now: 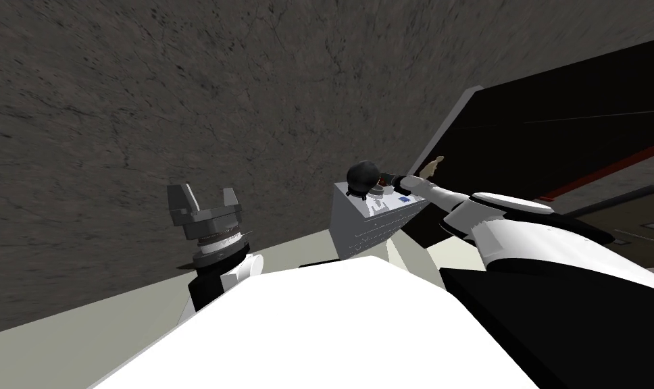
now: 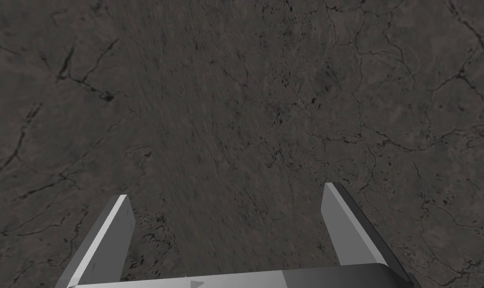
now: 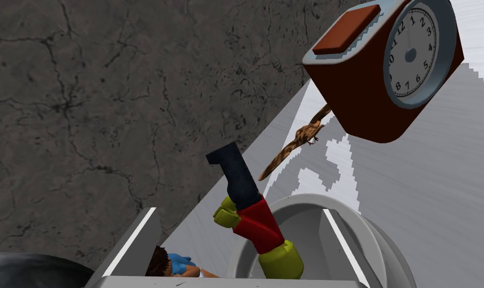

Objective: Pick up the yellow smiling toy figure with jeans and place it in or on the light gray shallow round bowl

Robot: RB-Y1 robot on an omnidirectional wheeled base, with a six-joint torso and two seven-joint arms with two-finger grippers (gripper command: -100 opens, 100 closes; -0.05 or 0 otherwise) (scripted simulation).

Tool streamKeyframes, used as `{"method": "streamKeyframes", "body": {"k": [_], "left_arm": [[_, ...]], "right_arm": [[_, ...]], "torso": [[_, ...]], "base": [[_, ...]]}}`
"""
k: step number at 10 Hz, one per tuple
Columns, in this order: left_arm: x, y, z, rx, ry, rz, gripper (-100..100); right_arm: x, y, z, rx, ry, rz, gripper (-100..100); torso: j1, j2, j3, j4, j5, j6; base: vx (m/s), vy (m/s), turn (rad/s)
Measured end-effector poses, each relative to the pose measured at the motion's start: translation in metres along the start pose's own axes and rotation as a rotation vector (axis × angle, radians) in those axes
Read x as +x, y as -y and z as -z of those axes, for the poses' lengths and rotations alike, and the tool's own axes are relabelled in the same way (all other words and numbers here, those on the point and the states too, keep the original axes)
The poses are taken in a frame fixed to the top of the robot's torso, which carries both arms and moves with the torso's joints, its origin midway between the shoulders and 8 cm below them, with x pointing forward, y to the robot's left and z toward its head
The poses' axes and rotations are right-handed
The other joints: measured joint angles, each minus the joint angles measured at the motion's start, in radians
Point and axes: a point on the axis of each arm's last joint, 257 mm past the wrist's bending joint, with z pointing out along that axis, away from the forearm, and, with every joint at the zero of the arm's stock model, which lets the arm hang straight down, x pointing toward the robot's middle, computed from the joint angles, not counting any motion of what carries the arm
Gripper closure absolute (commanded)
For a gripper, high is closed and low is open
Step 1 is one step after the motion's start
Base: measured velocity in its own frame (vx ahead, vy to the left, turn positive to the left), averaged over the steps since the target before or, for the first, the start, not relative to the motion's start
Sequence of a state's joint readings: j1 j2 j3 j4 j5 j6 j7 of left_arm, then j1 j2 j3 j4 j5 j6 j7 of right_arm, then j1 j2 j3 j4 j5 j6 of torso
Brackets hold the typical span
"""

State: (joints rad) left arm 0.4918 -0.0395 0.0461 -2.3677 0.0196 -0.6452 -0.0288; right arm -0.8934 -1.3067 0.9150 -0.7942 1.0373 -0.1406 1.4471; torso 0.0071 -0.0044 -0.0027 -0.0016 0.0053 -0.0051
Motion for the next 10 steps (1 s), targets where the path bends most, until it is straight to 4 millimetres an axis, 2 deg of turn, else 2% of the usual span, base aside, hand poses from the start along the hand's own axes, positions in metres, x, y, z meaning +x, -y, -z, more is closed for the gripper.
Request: {"method": "streamKeyframes", "body": {"k": [4, 5, 10], "left_arm": [[0.000, 0.000, 0.000, 0.000, 0.000, 0.000, 0], [0.000, 0.000, 0.000, 0.000, 0.000, 0.000, 0], [0.000, 0.000, 0.000, 0.000, 0.000, 0.000, 0]], "right_arm": [[0.034, 0.009, 0.014, 0.005, 0.002, -0.009, -100], [0.035, 0.010, 0.014, 0.005, 0.003, -0.009, 0], [0.035, 0.010, 0.014, 0.005, 0.003, -0.009, 0]], "torso": [[0.001, 0.000, 0.000, 0.000, 0.000, 0.000], [0.000, 0.000, 0.000, 0.000, 0.000, 0.000], [-0.001, 0.000, 0.000, 0.000, -0.001, 0.000]], "base": [[0.014, 0.019, -0.012], [0.000, 0.000, 0.000], [0.000, 0.000, 0.000]]}}
